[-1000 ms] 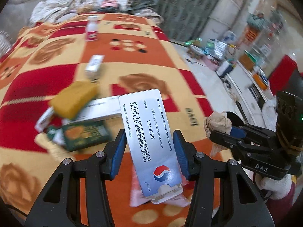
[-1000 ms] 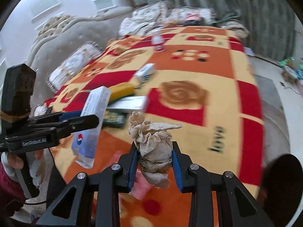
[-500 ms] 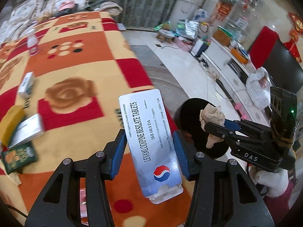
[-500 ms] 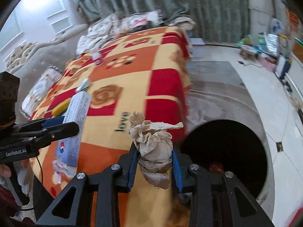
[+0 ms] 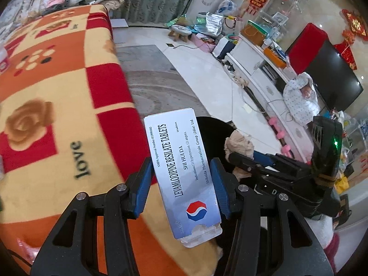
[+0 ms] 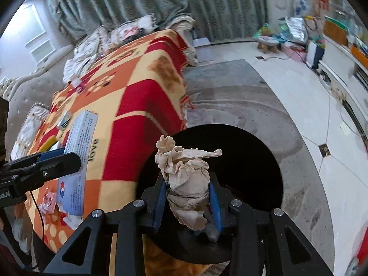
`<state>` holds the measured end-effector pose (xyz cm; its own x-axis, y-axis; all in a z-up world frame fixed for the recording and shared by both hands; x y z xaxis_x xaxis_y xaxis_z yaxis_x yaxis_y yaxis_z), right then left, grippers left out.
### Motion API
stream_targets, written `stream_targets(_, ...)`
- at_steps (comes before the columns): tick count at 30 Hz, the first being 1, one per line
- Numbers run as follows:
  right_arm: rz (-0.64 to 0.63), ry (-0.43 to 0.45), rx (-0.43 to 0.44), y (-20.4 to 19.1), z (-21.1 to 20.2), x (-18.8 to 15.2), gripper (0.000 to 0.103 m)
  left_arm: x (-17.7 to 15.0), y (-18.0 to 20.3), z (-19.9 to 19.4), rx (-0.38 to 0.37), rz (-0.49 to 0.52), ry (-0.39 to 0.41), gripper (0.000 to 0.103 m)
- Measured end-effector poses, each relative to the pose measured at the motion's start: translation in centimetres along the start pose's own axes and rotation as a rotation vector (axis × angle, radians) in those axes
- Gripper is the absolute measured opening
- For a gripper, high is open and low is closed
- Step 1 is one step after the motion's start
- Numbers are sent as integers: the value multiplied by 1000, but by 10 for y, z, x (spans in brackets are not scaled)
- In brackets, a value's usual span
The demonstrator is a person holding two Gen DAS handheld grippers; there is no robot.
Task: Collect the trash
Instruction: 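Carry the tablet box and beige paper over the black bin and open both tools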
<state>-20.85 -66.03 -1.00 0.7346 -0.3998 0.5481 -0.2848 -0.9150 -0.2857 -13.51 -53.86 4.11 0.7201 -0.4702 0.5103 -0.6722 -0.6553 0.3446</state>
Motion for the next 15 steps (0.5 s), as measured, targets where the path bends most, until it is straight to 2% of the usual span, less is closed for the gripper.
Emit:
stream_targets(2,22,0,1,5,4,2,39,2,3,7,-29,-23,-3,50)
stream_targets(4,43,8,-8,11,3,4,57,1,5,12,-45,-35,-15,50)
stream_targets(5,49,12,-9,13,2,3,60,1,5,13,-47,-36,-19,52)
stream_targets(11,63,2,0,12,5,0,62,-4,-3,10,-34,-52,-28,54)
stream_targets(15,47,-8,10,2,7,-3,62,-7,-13,-4,5,-52,-9,54)
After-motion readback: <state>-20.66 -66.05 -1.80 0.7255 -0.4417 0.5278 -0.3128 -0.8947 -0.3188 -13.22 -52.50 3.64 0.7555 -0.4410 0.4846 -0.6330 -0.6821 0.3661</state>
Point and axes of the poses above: each gripper's, at about its wrist camera, not at the fingertips, and z roughly the way its jaws point, y to its right, x to its top, the point moved 7 cm from there along z, roughly the way its jaws point, and after that the axes turned 1 degree about x, right-handed, at the moved point
